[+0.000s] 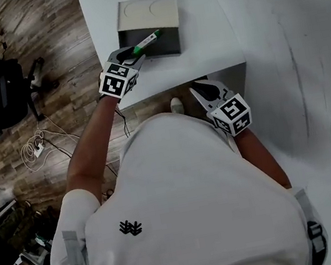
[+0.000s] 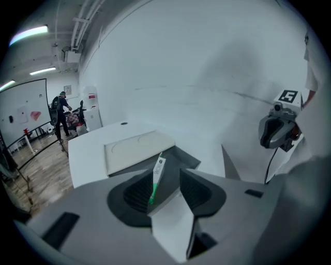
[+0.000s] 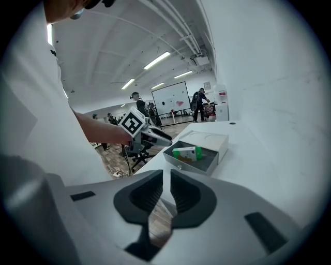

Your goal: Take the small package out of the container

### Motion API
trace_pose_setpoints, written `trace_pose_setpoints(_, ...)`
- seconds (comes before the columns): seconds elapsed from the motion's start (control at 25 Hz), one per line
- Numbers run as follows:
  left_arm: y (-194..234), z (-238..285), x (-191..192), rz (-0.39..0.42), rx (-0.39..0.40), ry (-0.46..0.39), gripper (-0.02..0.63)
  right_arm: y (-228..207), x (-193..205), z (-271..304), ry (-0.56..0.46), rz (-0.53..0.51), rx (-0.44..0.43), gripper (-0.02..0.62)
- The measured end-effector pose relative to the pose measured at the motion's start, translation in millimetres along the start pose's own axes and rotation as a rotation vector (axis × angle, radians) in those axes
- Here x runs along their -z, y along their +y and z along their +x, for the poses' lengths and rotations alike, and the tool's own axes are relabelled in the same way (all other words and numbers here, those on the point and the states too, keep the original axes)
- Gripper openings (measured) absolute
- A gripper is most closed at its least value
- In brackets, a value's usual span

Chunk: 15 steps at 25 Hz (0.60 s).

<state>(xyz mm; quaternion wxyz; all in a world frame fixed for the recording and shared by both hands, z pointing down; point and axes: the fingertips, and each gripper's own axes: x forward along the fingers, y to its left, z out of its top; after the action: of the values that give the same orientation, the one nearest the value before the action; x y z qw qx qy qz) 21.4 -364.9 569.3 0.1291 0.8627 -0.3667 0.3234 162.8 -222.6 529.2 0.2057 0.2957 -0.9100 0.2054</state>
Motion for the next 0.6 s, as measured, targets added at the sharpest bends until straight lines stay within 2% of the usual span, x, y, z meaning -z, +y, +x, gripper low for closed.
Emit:
trace_pose_setpoints(0.32, 16.4, 50.5, 16.4, 0.029, -0.040, 0.140, 0.170, -38.9, -3.2, -17.2, -0.010, -0.001, -0.009, 0.034)
trace_pose_setpoints(0.6, 18.3, 75.0, 23.2, 0.071, -0.025, 0.226, 0.181, -59.8, -4.0, -26.3, -0.010, 0.023, -0.011, 0.034)
